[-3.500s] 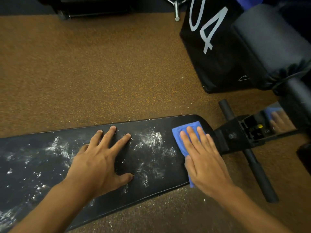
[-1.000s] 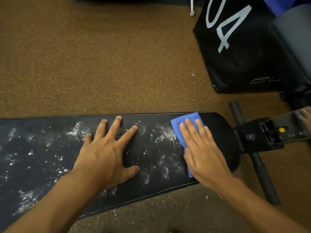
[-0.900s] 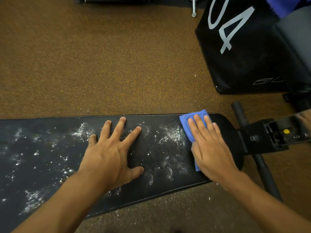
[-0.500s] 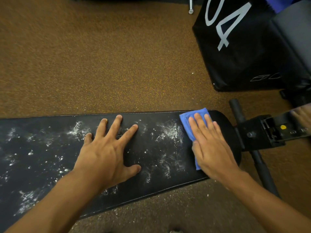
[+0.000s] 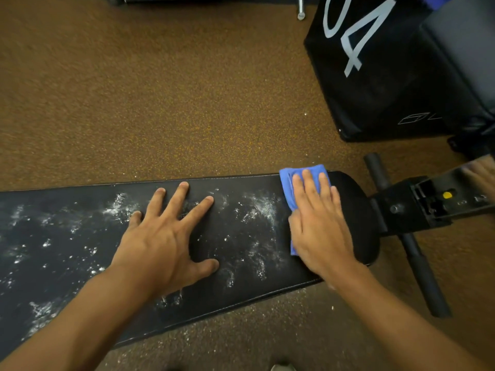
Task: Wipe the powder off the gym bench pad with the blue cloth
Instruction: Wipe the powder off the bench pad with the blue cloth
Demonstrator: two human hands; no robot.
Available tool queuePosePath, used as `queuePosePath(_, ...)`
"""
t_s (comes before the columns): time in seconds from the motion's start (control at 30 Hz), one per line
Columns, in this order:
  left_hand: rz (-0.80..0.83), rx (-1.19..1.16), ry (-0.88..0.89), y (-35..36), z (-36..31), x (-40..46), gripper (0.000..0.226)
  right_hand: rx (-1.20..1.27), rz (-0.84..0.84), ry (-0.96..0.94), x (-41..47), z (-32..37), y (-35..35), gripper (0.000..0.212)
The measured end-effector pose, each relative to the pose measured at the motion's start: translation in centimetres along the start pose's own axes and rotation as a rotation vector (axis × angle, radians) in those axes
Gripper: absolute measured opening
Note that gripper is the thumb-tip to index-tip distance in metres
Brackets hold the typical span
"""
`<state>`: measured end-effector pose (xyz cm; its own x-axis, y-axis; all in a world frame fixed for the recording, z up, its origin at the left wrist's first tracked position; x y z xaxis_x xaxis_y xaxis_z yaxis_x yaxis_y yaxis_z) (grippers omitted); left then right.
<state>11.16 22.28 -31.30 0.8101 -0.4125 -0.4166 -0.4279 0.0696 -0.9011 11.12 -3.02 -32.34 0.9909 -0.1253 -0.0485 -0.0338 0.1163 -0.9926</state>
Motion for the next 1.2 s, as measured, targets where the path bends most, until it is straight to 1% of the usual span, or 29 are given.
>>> queuePosePath(0.07,0.000,-0.003,0.000,0.1,-0.1,0.0,0.117,0.009,-0.022,0.041,0.7,1.0,0.1,0.067)
queuePosePath(0.17,-0.008,-0.017,-0.002,0.1,0.0,0.0,0.117,0.005,0.028,-0.109,-2.7,2.3,0.4,0.065)
queuePosePath(0.23,-0.010,-0.024,-0.005,0.0,0.0,-0.1,0.117,-0.008,0.076,-0.216,-5.3,1.7,0.4,0.065)
queuePosePath(0.27,-0.009,-0.023,-0.006,0.0,-0.1,-0.1,0.117,-0.011,0.076,-0.242,-5.7,0.8,0.2,0.065)
queuePosePath(0.3,-0.006,-0.020,-0.006,0.0,-0.1,-0.1,0.117,-0.010,0.067,-0.234,-5.4,-0.1,0.1,0.066)
queuePosePath(0.33,-0.003,-0.017,-0.005,0.0,-0.1,-0.1,0.118,-0.011,0.053,-0.185,-4.4,-1.0,0.0,0.066)
queuePosePath(0.4,-0.014,-0.022,-0.001,0.0,0.0,-0.1,0.118,-0.012,0.009,-0.039,-1.5,-1.9,-0.2,0.066)
queuePosePath(0.47,-0.026,-0.034,0.005,0.1,0.1,0.1,0.118,-0.006,-0.019,0.053,0.3,-0.7,-0.2,0.067)
queuePosePath(0.5,-0.025,-0.033,0.007,0.2,0.1,0.1,0.118,0.004,-0.027,0.045,0.2,0.3,-0.1,0.067)
queuePosePath(0.6,-0.025,-0.030,0.007,0.3,0.2,0.1,0.118,0.008,0.031,-0.122,-3.5,2.3,0.3,0.065)
queuePosePath(0.67,-0.018,-0.021,0.001,0.2,0.1,0.0,0.117,0.004,0.086,-0.210,-6.2,1.5,0.3,0.064)
queuePosePath(0.7,-0.014,-0.010,0.000,0.0,0.0,0.0,0.117,0.007,0.084,-0.227,-6.7,0.7,0.1,0.064)
queuePosePath(0.77,-0.005,0.000,0.001,-0.1,-0.1,-0.1,0.116,0.002,0.059,-0.174,-5.6,-0.8,0.0,0.065)
queuePosePath(0.87,-0.010,-0.018,0.003,-0.1,-0.1,0.0,0.116,0.003,0.010,0.040,-1.3,-0.6,-0.2,0.067)
queuePosePath(0.9,-0.009,-0.015,0.003,0.0,0.0,0.0,0.116,0.012,0.007,0.073,-0.6,0.3,-0.1,0.068)
queuePosePath(0.93,-0.008,-0.010,0.003,0.1,0.0,0.0,0.117,0.017,0.005,0.061,-0.7,1.5,0.1,0.069)
queuePosePath(1.0,-0.011,-0.010,0.001,0.1,0.0,0.0,0.117,0.007,0.031,-0.063,-2.5,3.5,0.5,0.068)
queuePosePath(1.1,-0.004,-0.004,-0.003,0.1,0.0,-0.1,0.117,-0.022,0.115,-0.244,-6.4,3.4,0.7,0.066)
queuePosePath(1.17,-0.006,0.000,0.002,0.0,0.0,0.0,0.117,-0.037,0.111,-0.261,-6.0,1.9,0.6,0.066)
queuePosePath(1.2,-0.006,0.003,0.005,0.0,0.0,-0.1,0.117,-0.035,0.093,-0.211,-4.7,1.4,0.5,0.067)
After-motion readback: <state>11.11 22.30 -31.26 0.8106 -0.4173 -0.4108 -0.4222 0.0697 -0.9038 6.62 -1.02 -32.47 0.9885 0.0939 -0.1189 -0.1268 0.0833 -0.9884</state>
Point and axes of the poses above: each hand's wrist, its own x-axis towards the middle knuckle, its own y-axis out of the palm, z = x × y, the point moved 9 cm from there along x, towards the middle knuckle, and after that the axes turned 6 degrees about y, right-handed, at the moved point
